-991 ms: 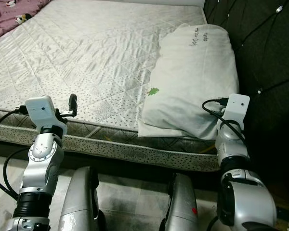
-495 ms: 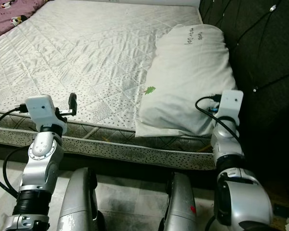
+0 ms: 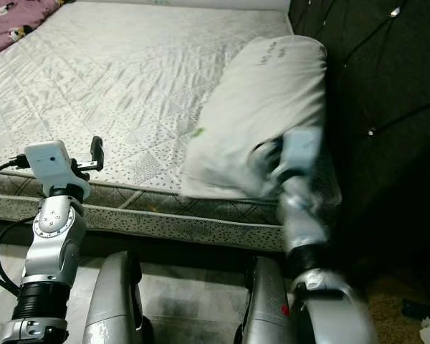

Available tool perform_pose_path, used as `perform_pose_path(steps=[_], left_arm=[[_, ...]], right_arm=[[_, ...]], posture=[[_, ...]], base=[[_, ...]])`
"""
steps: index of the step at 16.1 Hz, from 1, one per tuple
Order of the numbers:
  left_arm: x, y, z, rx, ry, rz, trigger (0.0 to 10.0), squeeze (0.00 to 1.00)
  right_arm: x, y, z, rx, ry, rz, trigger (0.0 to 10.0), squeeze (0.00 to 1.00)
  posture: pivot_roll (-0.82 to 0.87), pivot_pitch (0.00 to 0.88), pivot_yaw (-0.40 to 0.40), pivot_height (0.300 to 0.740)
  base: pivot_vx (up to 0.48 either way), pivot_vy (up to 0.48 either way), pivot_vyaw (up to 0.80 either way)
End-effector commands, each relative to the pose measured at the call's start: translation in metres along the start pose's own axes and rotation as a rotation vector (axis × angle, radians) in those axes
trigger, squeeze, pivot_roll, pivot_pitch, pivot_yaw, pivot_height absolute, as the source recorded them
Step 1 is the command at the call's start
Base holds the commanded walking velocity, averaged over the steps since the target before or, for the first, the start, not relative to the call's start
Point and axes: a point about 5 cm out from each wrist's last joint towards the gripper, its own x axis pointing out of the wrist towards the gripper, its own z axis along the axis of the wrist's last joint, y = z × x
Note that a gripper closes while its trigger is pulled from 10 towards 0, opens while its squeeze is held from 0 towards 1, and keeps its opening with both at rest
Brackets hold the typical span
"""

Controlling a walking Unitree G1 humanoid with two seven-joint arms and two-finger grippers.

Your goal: Clean up the room

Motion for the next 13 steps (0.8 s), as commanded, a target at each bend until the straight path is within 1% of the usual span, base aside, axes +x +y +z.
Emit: perform_pose_path(steps=[1,2,3,4,5,6,7,8,9,10,11,12,13], left_arm=[[0.002,0.005,0.002,0.009,-0.007,0.006,10.0,0.0],[0.002,0.006,0.002,0.011,-0.007,0.009,10.0,0.0],[0.003,0.007,0.002,0.013,-0.006,0.009,10.0,0.0],[0.003,0.007,0.002,0.013,-0.006,0.008,10.0,0.0],[0.004,0.006,0.002,0.015,-0.006,0.004,10.0,0.0],[0.006,0.005,0.003,0.016,-0.01,0.001,10.0,0.0],[0.007,0.005,0.004,0.017,-0.011,0.0,10.0,0.0],[0.007,0.005,0.004,0.019,-0.013,-0.002,10.0,0.0],[0.007,0.005,0.004,0.023,-0.012,-0.004,10.0,0.0],[0.007,0.006,0.004,0.026,-0.012,-0.005,10.0,0.0],[0.007,0.009,0.004,0.03,-0.013,0.002,10.0,0.0],[0.007,0.01,0.003,0.03,-0.011,0.006,10.0,0.0],[0.006,0.009,0.002,0.029,-0.01,0.009,10.0,0.0]], right_arm=[[-0.007,0.022,0.001,0.047,0.031,0.114,10.0,1.0],[-0.016,0.029,-0.002,0.059,0.055,0.16,10.0,1.0],[-0.017,0.027,0.001,0.018,0.037,0.167,10.0,1.0],[-0.016,0.025,0.003,-0.002,0.025,0.164,10.0,1.0],[-0.014,0.017,0.005,-0.009,0.033,0.123,10.0,0.85],[-0.009,0.015,0.009,0.007,0.04,0.093,10.0,0.62],[-0.007,0.016,0.013,0.006,0.031,0.1,10.0,0.62],[0.003,0.017,0.022,-0.01,0.012,0.092,10.0,0.65],[0.01,0.013,0.028,-0.018,0.005,0.06,10.0,0.0],[0.016,0.007,0.034,-0.027,-0.006,0.033,10.0,0.0],[0.025,-0.006,0.043,-0.042,-0.016,-0.015,10.0,0.0],[0.027,-0.009,0.042,-0.047,0.005,-0.018,10.0,0.0],[0.029,-0.009,0.037,-0.049,0.053,0.002,10.0,0.0]], posture=[[0.06,0.0,-0.015,0.512],[0.06,0.0,-0.013,0.512],[0.05,0.0,-0.01,0.512],[0.05,0.0,-0.01,0.512],[0.05,0.0,-0.005,0.512],[0.05,0.0,-0.002,0.512],[0.05,0.0,-0.002,0.512],[0.05,0.0,-0.002,0.512],[0.06,0.0,0.003,0.512],[0.06,0.0,0.002,0.512],[0.06,0.0,0.0,0.512],[0.06,0.0,-0.001,0.512],[0.06,0.0,-0.004,0.512]], base=[[0.0,0.0,0.0],[0.0,0.0,0.0],[0.0,0.0,0.0],[0.0,0.0,0.0],[0.0,0.0,0.0],[0.0,0.0,0.0],[0.0,0.0,0.0],[0.0,0.0,0.0],[0.0,0.0,0.0],[0.0,0.0,0.0],[0.0,0.0,0.0],[0.0,0.0,0.0],[0.0,0.0,0.0]])
